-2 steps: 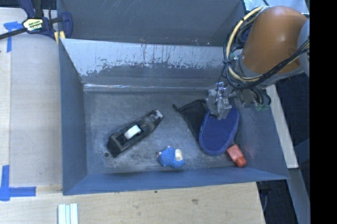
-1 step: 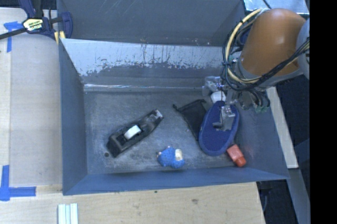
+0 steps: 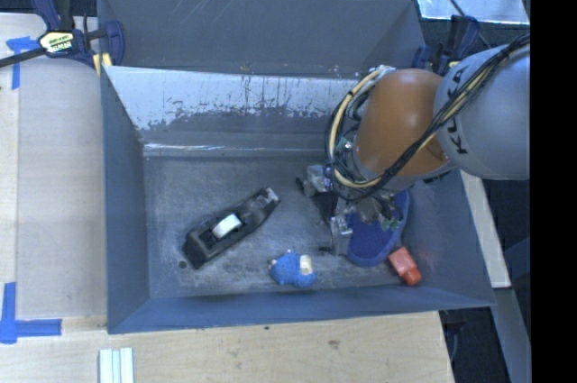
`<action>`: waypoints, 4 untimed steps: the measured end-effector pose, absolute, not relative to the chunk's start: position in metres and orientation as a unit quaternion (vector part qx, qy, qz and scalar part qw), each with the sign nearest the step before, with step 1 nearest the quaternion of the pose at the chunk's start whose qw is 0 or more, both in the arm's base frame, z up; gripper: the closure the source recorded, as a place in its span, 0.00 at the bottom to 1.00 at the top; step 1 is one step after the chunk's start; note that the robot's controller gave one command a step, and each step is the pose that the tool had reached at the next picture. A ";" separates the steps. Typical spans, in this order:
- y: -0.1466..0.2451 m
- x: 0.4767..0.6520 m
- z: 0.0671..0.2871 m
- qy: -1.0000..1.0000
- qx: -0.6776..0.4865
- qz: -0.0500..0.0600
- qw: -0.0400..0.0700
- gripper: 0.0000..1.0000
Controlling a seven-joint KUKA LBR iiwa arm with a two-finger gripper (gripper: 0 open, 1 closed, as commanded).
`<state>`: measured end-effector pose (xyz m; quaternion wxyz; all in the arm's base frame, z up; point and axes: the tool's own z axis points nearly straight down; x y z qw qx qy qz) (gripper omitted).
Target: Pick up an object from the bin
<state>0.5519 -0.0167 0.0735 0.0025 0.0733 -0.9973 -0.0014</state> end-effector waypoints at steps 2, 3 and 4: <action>-0.100 0.546 0.068 -0.999 0.041 -0.002 0.000 0.00; -0.101 0.546 0.071 -0.999 0.040 0.000 -0.002 1.00; -0.090 0.555 0.348 -0.999 0.052 0.002 -0.007 1.00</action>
Offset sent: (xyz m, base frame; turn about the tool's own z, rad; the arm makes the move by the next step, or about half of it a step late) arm -0.0095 -0.0805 0.0384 0.1057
